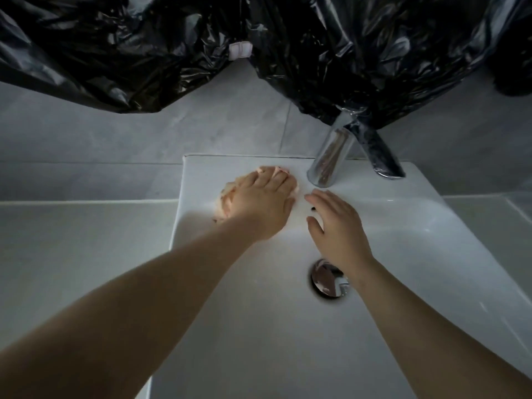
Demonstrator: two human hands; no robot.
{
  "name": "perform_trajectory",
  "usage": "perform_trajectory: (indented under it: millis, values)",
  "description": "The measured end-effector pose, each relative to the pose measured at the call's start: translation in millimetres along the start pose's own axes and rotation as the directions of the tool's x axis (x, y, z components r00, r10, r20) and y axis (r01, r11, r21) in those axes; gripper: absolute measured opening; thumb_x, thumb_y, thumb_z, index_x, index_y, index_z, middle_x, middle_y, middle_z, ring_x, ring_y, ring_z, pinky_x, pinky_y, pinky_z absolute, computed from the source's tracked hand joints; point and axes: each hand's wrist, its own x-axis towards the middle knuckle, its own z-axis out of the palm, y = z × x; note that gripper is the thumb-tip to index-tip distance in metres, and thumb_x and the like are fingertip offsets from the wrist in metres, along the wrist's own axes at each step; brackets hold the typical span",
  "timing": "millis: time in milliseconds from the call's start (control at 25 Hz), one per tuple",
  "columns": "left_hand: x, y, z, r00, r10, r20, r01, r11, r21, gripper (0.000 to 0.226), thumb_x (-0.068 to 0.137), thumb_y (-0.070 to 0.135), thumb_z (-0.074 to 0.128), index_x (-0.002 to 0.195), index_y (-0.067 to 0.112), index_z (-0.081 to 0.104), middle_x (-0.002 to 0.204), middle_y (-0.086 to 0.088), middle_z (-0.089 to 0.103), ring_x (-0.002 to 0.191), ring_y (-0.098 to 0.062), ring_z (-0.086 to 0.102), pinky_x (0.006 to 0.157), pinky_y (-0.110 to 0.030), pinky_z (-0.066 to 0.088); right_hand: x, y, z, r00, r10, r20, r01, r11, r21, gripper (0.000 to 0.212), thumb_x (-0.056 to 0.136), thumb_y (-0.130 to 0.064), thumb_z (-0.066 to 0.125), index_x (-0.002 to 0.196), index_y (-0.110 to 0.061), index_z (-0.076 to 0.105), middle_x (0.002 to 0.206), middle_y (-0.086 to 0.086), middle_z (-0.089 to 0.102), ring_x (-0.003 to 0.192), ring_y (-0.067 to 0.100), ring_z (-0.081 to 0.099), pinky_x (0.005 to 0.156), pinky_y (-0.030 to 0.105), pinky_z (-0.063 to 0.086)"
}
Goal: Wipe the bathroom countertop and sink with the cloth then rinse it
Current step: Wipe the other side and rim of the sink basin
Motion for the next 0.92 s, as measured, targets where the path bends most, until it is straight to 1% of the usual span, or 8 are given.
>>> perform_trajectory:
  millis: [160, 360, 440, 560, 640, 720, 840, 920]
  values:
    - [40, 4, -6, 0.994, -0.111, 0.014, 0.111, 0.993, -0.025, 0.052, 0.1, 0.038, 0.012, 0.149, 0.02, 0.014, 0.158, 0.002, 0.011, 0.145, -0.021, 0.006, 0.115, -0.037, 0.006, -14, 6, -10, 0.992, 0.124, -0.011, -0.124, 0.992, -0.014, 0.032, 0.088, -0.013, 0.059, 0.119, -0.008, 0.063, 0.134, 0.009, 0.055, 0.128, 0.027, 0.047, 0.103, 0.043, 0.036]
    - [33, 39, 6, 0.993, -0.056, -0.107, 0.053, 0.998, -0.026, 0.052, 0.1, 0.035, 0.019, 0.146, 0.013, 0.022, 0.155, -0.002, 0.021, 0.143, -0.021, 0.015, 0.115, -0.036, 0.012, -18, 15, -9, 0.991, 0.114, 0.067, -0.115, 0.993, 0.007, 0.032, 0.091, -0.018, 0.056, 0.122, -0.014, 0.062, 0.149, 0.001, 0.039, 0.139, 0.019, 0.031, 0.108, 0.036, 0.026]
    - [18, 33, 13, 0.98, 0.012, -0.201, -0.027, 0.997, -0.069, 0.046, 0.098, 0.03, 0.037, 0.141, 0.014, 0.038, 0.149, -0.003, 0.035, 0.139, -0.022, 0.027, 0.112, -0.036, 0.019, -20, 16, -10, 0.993, 0.102, 0.065, -0.105, 0.994, 0.044, 0.029, 0.09, -0.017, 0.057, 0.118, -0.013, 0.064, 0.149, 0.002, 0.039, 0.139, 0.02, 0.032, 0.109, 0.036, 0.026]
    - [-4, 38, 13, 0.932, 0.038, -0.36, -0.109, 0.978, -0.18, 0.028, 0.087, 0.014, 0.058, 0.114, 0.007, 0.064, 0.118, -0.012, 0.064, 0.114, -0.03, 0.055, 0.093, -0.037, 0.039, -26, 16, -22, 0.991, 0.106, 0.084, -0.114, 0.989, 0.093, 0.027, 0.092, -0.019, 0.054, 0.116, -0.013, 0.065, 0.138, 0.002, 0.052, 0.132, 0.02, 0.04, 0.107, 0.033, 0.029]
    - [-12, 48, 2, 0.95, -0.08, -0.301, -0.036, 0.932, -0.362, 0.021, 0.094, 0.023, 0.049, 0.096, 0.009, 0.064, 0.095, -0.01, 0.069, 0.091, -0.027, 0.061, 0.077, -0.032, 0.042, -27, 17, -33, 0.99, 0.116, 0.084, -0.127, 0.983, 0.135, 0.022, 0.092, -0.018, 0.052, 0.108, -0.014, 0.067, 0.117, 0.001, 0.065, 0.116, 0.023, 0.052, 0.099, 0.034, 0.038]
    - [-23, 56, -8, 0.966, -0.229, -0.121, 0.136, 0.846, -0.516, 0.03, 0.098, 0.034, 0.04, 0.083, 0.012, 0.053, 0.074, -0.004, 0.064, 0.068, -0.024, 0.058, 0.06, -0.028, 0.041, -29, 14, -49, 0.988, 0.137, 0.066, -0.146, 0.977, 0.154, 0.019, 0.091, -0.018, 0.05, 0.097, -0.013, 0.067, 0.095, 0.005, 0.069, 0.097, 0.028, 0.058, 0.083, 0.036, 0.045]
    - [-39, 60, -20, 0.892, -0.424, -0.159, 0.27, 0.78, -0.564, 0.03, 0.098, 0.035, 0.038, 0.079, 0.013, 0.047, 0.067, -0.003, 0.053, 0.068, -0.026, 0.047, 0.06, -0.029, 0.031, -30, 11, -78, 0.979, 0.197, 0.058, -0.205, 0.958, 0.198, 0.016, 0.091, -0.02, 0.048, 0.092, -0.015, 0.064, 0.084, 0.006, 0.068, 0.081, 0.031, 0.058, 0.068, 0.035, 0.047]
    - [-44, 60, -36, 0.816, -0.561, -0.142, 0.325, 0.647, -0.689, 0.031, 0.098, 0.03, 0.037, 0.08, 0.008, 0.05, 0.066, -0.002, 0.051, 0.072, -0.027, 0.048, 0.063, -0.029, 0.033, -29, 5, -98, 0.982, 0.167, -0.089, -0.143, 0.961, 0.235, 0.014, 0.089, -0.019, 0.051, 0.085, -0.013, 0.064, 0.074, 0.007, 0.067, 0.067, 0.033, 0.054, 0.057, 0.034, 0.044]
